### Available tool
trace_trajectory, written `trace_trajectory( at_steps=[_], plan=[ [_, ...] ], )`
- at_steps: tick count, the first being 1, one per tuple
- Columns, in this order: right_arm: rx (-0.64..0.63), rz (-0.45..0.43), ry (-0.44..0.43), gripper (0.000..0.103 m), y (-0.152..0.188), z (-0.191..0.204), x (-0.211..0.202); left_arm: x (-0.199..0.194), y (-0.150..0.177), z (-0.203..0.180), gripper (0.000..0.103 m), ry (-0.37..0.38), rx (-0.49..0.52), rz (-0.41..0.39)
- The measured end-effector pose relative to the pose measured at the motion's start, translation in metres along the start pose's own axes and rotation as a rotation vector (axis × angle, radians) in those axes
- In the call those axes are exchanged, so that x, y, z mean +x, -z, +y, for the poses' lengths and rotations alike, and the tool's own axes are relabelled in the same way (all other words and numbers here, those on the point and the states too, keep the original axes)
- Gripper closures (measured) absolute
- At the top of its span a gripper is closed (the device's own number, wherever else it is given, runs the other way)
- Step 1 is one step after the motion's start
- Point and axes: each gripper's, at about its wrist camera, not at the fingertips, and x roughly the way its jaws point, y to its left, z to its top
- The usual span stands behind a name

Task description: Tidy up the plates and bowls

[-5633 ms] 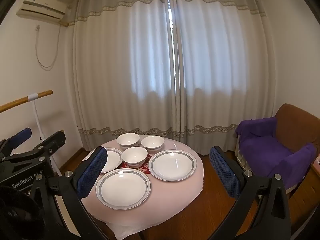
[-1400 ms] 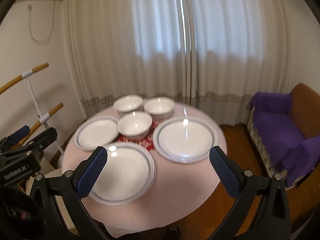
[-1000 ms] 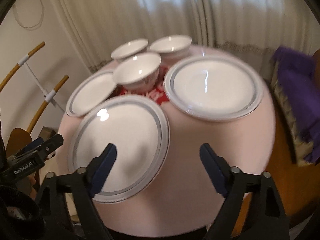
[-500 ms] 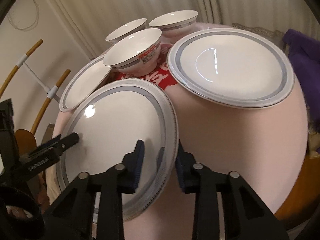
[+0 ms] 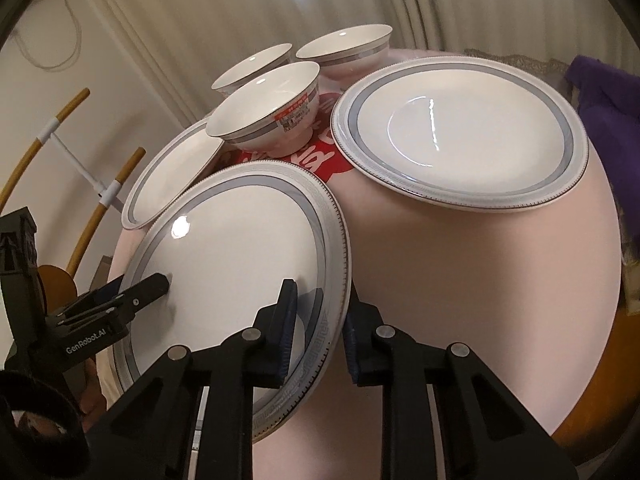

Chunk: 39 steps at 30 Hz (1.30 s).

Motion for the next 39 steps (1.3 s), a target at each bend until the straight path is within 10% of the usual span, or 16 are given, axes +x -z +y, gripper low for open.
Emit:
trace_trajectory(
  at_steps=[39],
  plan=[
    [-0.076, -0.02, -0.112, 0.087, 0.003, -0.026, -0.011, -0.018, 0.02, -0.015, 0.081, 0.004, -0.117, -0.055]
  ],
)
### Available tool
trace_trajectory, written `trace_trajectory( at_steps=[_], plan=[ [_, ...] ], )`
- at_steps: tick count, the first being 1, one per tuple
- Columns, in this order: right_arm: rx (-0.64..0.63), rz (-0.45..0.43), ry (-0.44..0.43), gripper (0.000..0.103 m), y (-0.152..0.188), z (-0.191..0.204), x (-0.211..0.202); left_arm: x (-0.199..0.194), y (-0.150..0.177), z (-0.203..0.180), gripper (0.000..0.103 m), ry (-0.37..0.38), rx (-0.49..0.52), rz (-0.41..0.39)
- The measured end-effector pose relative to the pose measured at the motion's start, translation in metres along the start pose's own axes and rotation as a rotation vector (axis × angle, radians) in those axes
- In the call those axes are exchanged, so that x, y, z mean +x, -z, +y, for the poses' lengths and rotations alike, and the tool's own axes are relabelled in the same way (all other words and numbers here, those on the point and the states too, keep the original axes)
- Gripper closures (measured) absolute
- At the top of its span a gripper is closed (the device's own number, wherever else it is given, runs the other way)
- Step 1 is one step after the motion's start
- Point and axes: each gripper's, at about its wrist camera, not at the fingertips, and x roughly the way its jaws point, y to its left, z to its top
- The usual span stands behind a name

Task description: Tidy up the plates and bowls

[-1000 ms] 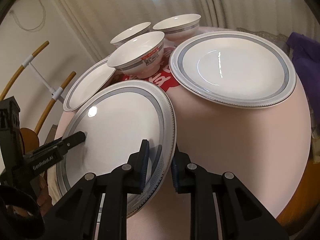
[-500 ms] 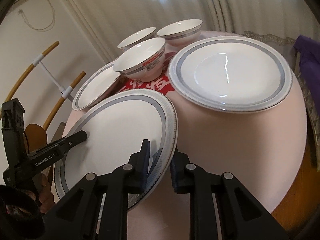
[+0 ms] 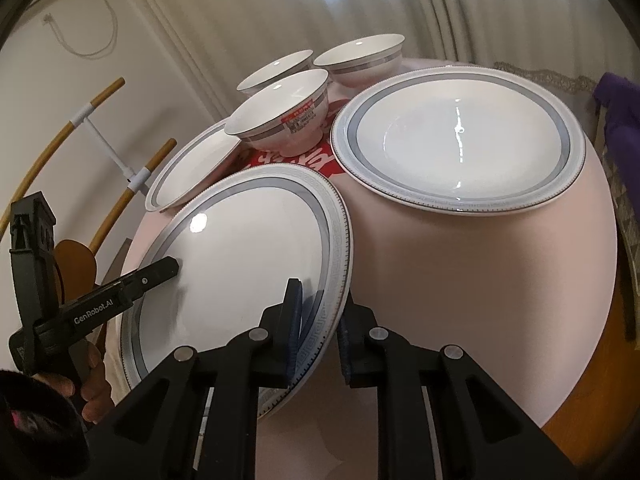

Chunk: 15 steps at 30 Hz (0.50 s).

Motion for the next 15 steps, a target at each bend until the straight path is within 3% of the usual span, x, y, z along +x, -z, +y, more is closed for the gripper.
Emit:
trace_trajectory(
  at_steps=[8, 15],
  plan=[
    [-0.048, -0.029, -0.016, 0.086, -0.008, 0.007, -0.02, -0.023, 0.001, -0.001, 0.083, 0.031, 0.0, -0.067],
    [-0.059, -0.084, -0.014, 0.086, -0.025, -0.003, -0.045, -0.037, -0.01, -0.027, 0.083, 0.045, 0.038, -0.118]
  ],
)
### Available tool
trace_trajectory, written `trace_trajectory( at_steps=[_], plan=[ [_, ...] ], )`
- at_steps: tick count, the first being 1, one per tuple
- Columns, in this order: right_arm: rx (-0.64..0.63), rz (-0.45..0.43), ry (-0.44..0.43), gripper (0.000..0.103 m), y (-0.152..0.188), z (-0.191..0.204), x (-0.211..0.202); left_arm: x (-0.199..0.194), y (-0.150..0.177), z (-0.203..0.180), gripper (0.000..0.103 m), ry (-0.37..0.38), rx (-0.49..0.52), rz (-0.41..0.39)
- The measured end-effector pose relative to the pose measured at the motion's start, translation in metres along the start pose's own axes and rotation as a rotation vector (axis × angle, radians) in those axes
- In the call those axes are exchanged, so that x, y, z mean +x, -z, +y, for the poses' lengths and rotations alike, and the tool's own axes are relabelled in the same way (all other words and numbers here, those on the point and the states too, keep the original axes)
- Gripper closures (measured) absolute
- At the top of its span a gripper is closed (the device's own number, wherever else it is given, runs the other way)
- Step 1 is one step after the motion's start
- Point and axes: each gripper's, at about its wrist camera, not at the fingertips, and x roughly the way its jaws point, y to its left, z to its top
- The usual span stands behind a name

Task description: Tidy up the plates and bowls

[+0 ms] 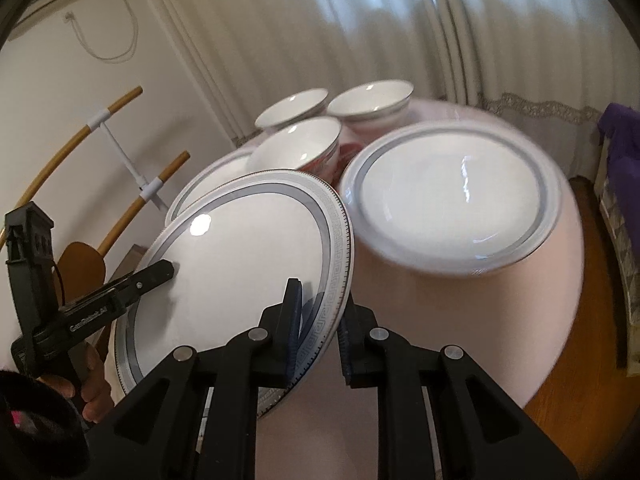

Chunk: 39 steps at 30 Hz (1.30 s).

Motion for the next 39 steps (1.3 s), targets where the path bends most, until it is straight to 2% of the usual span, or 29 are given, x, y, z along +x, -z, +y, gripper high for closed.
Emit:
trace_trajectory(
  at_steps=[13, 20, 27, 39],
  plan=[
    [0.013, -0.058, 0.124, 0.085, -0.03, -0.082, -0.025, 0.069, -0.027, -0.075, 0.083, 0.089, 0.059, 0.025],
    [0.051, -0.07, 0.172, 0.085, -0.042, -0.122, -0.019, 0.129, -0.046, -0.104, 0.083, 0.099, 0.095, 0.044],
    [0.068, -0.069, 0.199, 0.084, -0.053, -0.139, -0.005, 0.166, -0.055, -0.115, 0.083, 0.087, 0.095, 0.066],
    [0.091, -0.064, 0.268, 0.083, -0.057, -0.149, 0.014, 0.183, -0.056, -0.125, 0.082, 0.084, 0.096, 0.083]
  ],
)
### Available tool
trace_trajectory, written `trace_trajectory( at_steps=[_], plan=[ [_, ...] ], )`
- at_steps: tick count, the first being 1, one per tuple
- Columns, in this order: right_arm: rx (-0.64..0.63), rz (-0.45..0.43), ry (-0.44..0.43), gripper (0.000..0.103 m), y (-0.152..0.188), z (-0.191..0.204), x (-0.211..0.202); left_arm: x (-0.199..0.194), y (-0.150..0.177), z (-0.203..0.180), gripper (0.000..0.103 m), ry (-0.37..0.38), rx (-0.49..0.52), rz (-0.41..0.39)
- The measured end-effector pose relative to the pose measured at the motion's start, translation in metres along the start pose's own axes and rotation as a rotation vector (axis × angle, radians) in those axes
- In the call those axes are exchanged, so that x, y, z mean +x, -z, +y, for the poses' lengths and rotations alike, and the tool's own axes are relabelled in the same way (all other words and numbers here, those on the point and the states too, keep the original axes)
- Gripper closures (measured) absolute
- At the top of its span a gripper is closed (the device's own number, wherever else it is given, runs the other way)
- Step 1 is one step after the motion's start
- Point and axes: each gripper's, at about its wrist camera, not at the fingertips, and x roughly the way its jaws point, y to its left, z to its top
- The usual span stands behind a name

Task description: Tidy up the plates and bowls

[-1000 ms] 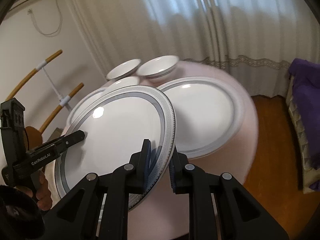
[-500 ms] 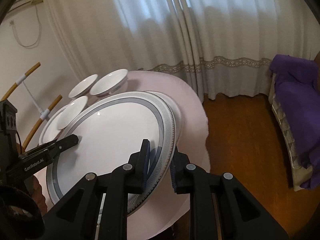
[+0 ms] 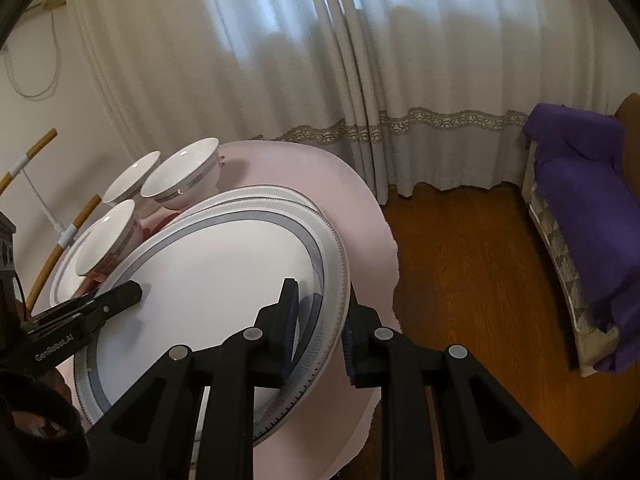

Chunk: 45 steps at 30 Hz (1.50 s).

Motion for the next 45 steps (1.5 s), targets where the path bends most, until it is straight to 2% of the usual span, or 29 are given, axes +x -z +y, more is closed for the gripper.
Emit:
trace_trajectory(
  at_steps=[9, 14, 19, 29, 31, 34, 39, 45],
  plan=[
    [0.027, -0.02, 0.04, 0.081, -0.002, 0.001, 0.006, 0.004, -0.001, -0.001, 0.081, -0.002, -0.004, -0.005],
    [-0.002, -0.026, 0.103, 0.077, -0.002, 0.011, 0.011, 0.001, -0.001, 0.0, 0.081, 0.005, -0.012, -0.004],
    [0.01, -0.017, 0.118, 0.074, -0.005, 0.012, 0.017, -0.003, 0.0, -0.001, 0.081, 0.004, -0.017, -0.01],
    [0.058, 0.025, 0.111, 0.069, 0.0, 0.013, 0.015, -0.01, 0.002, -0.004, 0.08, -0.013, -0.003, -0.013],
    [0.089, 0.034, 0.115, 0.061, 0.005, 0.013, 0.01, -0.011, 0.002, -0.004, 0.08, -0.017, -0.002, -0.013],
    [0.161, 0.051, 0.062, 0.057, 0.013, 0.011, 0.004, -0.013, 0.002, -0.005, 0.08, -0.028, 0.005, -0.016],
    [0.283, 0.081, -0.048, 0.058, 0.019, -0.003, 0.008, -0.016, 0.003, -0.005, 0.079, -0.038, 0.015, -0.019],
    [0.299, 0.071, -0.047, 0.074, 0.015, -0.008, 0.009, -0.019, 0.006, -0.01, 0.078, -0.068, 0.05, -0.025]
  ],
)
